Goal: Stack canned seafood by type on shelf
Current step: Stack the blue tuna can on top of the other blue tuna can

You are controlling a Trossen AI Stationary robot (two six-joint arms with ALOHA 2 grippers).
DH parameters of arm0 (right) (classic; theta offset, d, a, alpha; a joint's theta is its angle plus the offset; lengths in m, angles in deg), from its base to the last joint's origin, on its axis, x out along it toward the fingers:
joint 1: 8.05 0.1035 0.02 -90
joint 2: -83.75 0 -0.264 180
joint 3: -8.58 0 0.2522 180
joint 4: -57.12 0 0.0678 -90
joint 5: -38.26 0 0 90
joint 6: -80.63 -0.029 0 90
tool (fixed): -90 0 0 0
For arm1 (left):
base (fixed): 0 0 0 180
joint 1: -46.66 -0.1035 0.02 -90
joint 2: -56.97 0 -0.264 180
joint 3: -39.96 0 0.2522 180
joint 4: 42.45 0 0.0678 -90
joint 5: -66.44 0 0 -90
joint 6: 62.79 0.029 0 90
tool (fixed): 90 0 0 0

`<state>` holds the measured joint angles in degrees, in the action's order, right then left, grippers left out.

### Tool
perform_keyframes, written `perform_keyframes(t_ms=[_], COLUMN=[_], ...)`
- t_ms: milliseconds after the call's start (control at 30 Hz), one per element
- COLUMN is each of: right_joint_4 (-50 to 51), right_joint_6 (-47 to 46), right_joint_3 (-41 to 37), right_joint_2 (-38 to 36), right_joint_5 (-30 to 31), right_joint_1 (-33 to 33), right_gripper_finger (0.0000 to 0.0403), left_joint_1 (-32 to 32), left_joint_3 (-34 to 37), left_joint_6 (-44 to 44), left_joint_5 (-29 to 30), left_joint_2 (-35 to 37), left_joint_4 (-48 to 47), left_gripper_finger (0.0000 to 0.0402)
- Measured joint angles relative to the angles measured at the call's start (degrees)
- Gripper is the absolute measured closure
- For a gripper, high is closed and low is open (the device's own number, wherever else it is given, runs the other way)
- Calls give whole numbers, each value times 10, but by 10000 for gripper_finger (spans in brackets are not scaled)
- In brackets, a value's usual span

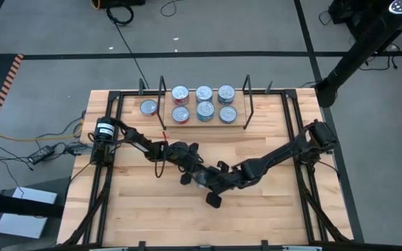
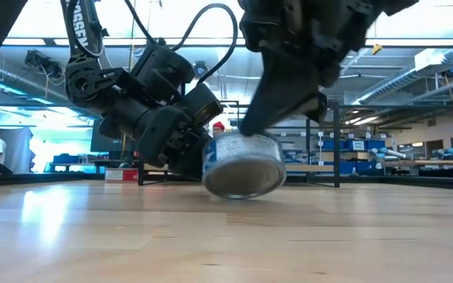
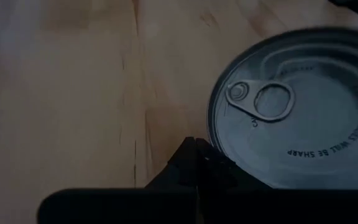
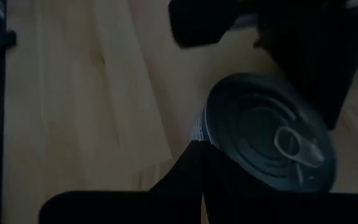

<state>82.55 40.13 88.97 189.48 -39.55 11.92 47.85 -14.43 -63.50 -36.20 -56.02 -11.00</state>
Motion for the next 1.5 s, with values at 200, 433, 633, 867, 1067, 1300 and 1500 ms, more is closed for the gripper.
perform_keyframes(t_ms=[200,433,633,867,1067,1300,1500], right_joint_4=[28,62,67,64,65,63,59], right_joint_6=[-13,-23,-17,-15,1,12,13], right_joint_3=[31,52,54,54,54,54,54], right_joint_2=[-1,-2,-2,-1,-8,-9,-9], right_joint_5=[-2,4,2,-2,-4,-8,-21], right_joint_1=[-19,-39,-49,-50,-50,-52,-56], right_gripper_finger=[395,395,395,395,389,382,381], left_joint_1=[4,13,20,10,-15,-44,-45], left_joint_3=[0,0,0,0,0,40,152], left_joint_6=[-1,-1,-1,2,5,-35,-117], left_joint_5=[-9,-20,-20,-13,-9,7,26], left_joint_2=[0,0,0,0,0,32,67], left_joint_4=[-11,-5,-5,-8,-11,3,142], left_gripper_finger=[401,401,401,401,401,401,401])
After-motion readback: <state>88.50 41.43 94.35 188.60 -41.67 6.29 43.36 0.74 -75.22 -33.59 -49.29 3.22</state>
